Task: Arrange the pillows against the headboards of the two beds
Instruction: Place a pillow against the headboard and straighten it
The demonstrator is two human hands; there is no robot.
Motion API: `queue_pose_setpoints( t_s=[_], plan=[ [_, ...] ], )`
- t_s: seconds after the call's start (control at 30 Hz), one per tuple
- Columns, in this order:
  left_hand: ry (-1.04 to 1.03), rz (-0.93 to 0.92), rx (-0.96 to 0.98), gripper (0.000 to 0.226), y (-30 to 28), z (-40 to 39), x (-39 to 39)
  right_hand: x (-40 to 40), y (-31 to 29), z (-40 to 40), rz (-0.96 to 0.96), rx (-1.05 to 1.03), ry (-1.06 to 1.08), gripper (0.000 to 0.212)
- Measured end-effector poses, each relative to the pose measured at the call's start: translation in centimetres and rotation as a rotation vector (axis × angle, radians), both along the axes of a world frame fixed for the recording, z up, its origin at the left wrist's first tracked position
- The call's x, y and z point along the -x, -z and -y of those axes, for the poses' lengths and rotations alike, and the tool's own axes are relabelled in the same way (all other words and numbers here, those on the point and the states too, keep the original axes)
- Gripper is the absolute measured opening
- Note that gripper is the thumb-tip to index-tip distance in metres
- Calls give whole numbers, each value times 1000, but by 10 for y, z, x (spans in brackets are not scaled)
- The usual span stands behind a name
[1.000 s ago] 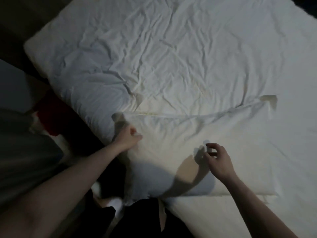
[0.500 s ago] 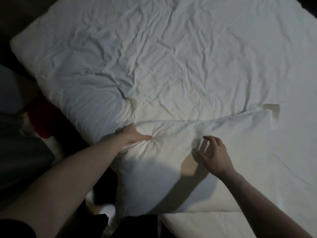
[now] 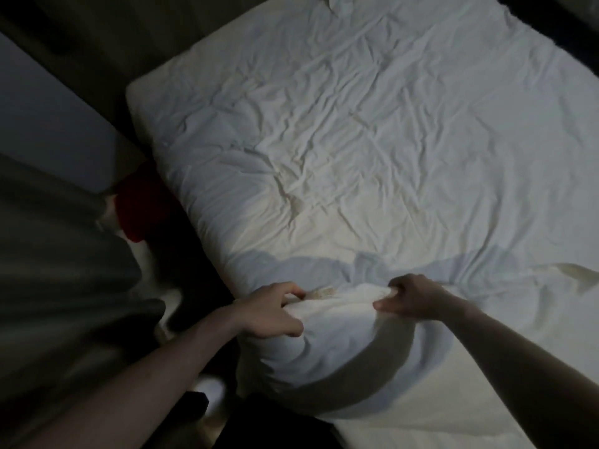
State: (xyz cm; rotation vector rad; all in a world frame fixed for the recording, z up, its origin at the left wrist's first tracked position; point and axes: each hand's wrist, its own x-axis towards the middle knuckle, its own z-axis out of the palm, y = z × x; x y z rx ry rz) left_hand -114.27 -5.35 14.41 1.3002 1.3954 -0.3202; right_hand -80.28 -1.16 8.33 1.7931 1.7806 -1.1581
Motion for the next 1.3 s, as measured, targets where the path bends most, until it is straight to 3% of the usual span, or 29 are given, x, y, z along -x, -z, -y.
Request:
queue_pose_setpoints(
  t_s=[0.1, 0.33, 0.47, 0.63, 0.77, 0.93, 1.3],
  plan=[
    [-17, 14, 33, 75, -15, 14, 10, -1, -13, 38, -81, -122, 21, 54],
    [142, -216, -251, 26, -50, 48, -8, 11, -34, 123, -224, -340, 169, 42],
    [58, -235, -391, 42, -60, 76, 7, 14, -47, 151, -270, -408, 189, 35],
    [-73, -236, -567, 39, -76, 124, 32, 17, -76, 162, -327, -453, 163, 39],
    [-259, -103, -747, 29, -89, 162, 46, 24, -98, 169, -390, -489, 111, 41],
    [-340, -68, -922, 25, -120, 187, 61, 46, -122, 174, -494, -500, 145, 38],
    [-577, -43, -935, 18, -170, 172, 151, 161, -166, 139, -673, -532, 248, 29]
  ],
)
